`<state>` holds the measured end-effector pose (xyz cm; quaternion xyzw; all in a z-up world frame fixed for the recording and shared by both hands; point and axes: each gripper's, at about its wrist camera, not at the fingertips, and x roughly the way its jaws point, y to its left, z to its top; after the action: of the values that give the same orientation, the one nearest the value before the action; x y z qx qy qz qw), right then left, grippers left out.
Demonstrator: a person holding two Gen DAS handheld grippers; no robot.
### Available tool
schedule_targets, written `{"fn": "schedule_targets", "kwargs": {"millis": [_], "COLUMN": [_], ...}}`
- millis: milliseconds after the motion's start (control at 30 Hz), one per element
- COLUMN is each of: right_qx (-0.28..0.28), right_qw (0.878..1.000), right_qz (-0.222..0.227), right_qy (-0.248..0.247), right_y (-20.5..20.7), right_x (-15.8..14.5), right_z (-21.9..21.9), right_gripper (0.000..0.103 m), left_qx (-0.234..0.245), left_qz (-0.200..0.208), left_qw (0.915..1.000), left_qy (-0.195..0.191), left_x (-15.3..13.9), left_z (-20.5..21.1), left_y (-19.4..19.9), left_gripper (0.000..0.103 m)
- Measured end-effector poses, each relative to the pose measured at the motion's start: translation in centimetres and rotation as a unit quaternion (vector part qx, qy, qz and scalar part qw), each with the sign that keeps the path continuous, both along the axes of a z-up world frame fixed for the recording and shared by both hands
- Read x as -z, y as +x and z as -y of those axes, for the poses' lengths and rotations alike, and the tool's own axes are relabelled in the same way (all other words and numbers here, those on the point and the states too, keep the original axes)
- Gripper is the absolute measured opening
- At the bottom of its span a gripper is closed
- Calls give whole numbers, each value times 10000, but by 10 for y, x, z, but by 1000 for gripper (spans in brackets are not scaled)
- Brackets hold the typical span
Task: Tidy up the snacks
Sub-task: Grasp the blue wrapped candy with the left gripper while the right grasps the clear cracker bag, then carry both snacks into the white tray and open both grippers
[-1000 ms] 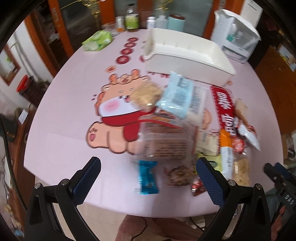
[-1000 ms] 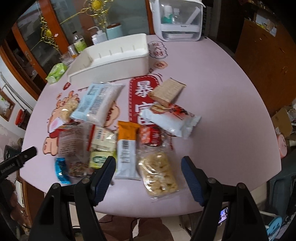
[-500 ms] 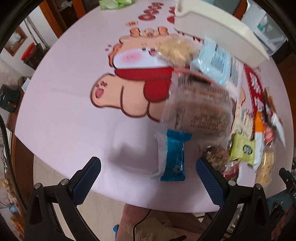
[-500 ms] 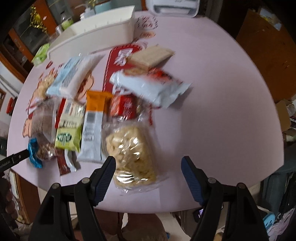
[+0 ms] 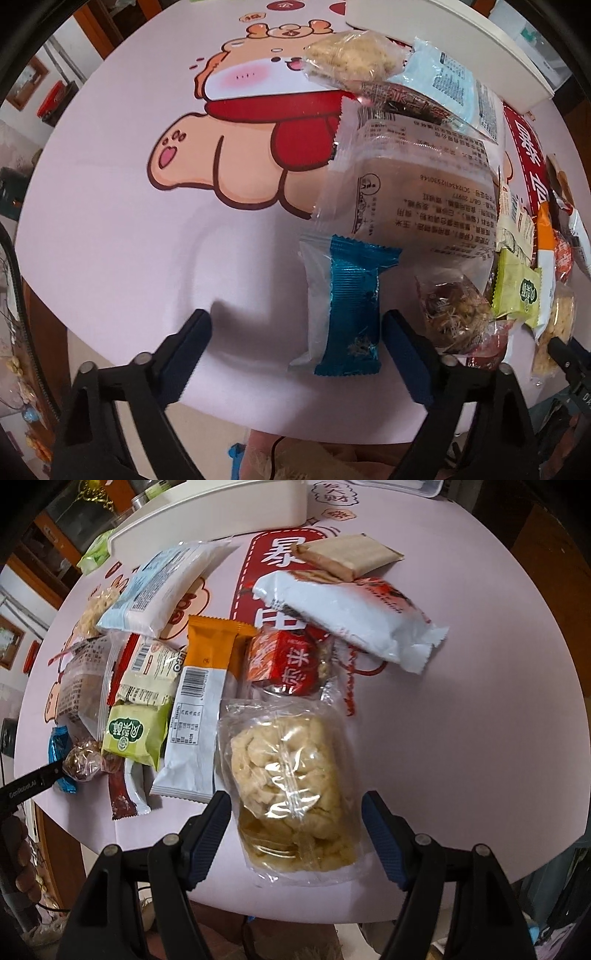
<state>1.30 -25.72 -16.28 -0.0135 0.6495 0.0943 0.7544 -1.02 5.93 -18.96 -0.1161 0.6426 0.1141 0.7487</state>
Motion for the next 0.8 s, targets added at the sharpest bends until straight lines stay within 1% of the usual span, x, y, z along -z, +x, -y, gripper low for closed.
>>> {"fn": "schedule_targets", "kwargs": {"millis": [67,133,167,200,233,333,400,467,567,633,700,800], "right_qx": [-85,-150,-190,-211,-225,-401,-518,-604,-692,-742,-793,-843], "right_qw": [9999,9999,9998,9998,9997,9989,9974,9952,9911,9879,9835,9766], "right_qz": [-56,-37,-22,-8,20,239,462,715,1050,1246,1471,1771], "right_qy": [-41,-60,-47,-36,-19,72,195,285,442,551,688,880], "right_y": [0,0,0,0,0,-2,-3,-4,4,7,12,22], "right_x": [3,3,2,1,-2,-19,-37,-57,-87,-103,-120,-146], "right_z": [-4,-5,-5,-5,-5,-10,-12,-15,-20,-20,-23,-34], "right_gripper": [62,62,61,61,61,60,60,60,60,60,60,60], "left_qx": [24,146,218,281,351,437,427,379,426,468,524,639], "left_qz": [44,139,208,261,287,262,275,367,605,840,1096,1527], "left_qw": [10000,9997,9994,9991,9988,9983,9983,9984,9969,9950,9923,9858], "left_qy": [74,143,167,186,197,291,276,224,251,270,245,270], "left_x": [4,2,0,-2,-4,-5,-8,-21,-48,-71,-101,-145], "left_z": [0,5,7,10,12,18,19,20,23,20,25,31], "left_y": [0,2,3,2,3,6,5,5,7,9,14,34], "left_gripper": [80,71,57,37,31,28,27,26,26,26,26,26]}}
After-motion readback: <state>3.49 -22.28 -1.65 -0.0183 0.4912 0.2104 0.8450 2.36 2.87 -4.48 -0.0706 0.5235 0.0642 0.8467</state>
